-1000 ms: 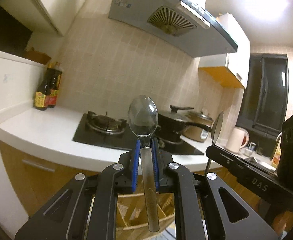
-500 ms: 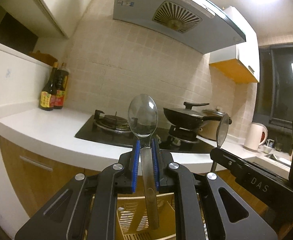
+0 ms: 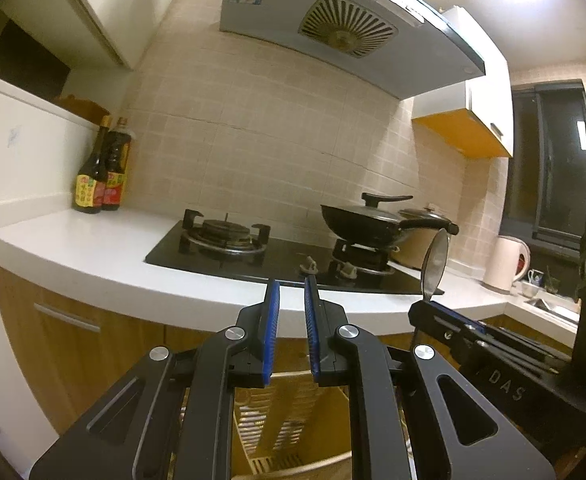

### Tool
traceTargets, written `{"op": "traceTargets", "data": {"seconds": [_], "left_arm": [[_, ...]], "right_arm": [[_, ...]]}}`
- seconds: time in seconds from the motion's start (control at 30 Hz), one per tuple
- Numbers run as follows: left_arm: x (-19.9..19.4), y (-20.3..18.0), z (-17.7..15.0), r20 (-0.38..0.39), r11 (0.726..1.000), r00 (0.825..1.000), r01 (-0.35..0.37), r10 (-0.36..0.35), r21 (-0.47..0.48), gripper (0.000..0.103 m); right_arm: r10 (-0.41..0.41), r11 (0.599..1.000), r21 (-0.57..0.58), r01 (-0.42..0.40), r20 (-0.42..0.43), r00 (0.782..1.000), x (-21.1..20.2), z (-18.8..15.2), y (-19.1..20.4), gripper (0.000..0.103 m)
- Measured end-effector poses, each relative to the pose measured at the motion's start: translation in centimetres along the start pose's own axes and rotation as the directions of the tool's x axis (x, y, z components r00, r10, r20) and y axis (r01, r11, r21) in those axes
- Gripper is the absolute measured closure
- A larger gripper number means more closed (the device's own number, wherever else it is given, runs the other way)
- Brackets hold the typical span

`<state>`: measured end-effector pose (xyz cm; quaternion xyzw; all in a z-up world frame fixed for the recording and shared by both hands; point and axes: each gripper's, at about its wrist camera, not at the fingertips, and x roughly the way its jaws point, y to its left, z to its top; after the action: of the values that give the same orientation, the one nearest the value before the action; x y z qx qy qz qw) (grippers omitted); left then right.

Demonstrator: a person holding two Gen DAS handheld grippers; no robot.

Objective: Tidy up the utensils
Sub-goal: 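Move both open tools back down toward the chopsticks on the table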

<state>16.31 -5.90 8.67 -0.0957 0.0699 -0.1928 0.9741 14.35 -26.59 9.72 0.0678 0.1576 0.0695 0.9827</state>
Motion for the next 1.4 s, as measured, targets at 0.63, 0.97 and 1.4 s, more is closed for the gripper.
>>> {"op": "traceTargets", "data": {"seconds": [0.63,0.97,1.4], "left_arm": [[-10.0,3.3,3.5,-0.157,0.991,0.98,0.108,-0.119,-0.077,0.053],[-13.0,5.8,-0.9,-0.515,0.993,0.855,0.009,-0.068,-0.117,0.042],[-12.2,5.7,-11.6,-0.753,0.996,0.653,0.056,-0.087,-0.067,0.044]], "right_arm": [[-0.044,0.999,-0.029,0.044,0.001,0.999,-10.4,2.0,2.5,0.055],[-0.121,0.991,0.01,0.137,-0.414,0.902,-14.1,-1.3,2.9,0.039],[-0.092,0.99,0.02,0.142,-0.666,0.74,-10.5,-8.8,1.1,0.049]]}}
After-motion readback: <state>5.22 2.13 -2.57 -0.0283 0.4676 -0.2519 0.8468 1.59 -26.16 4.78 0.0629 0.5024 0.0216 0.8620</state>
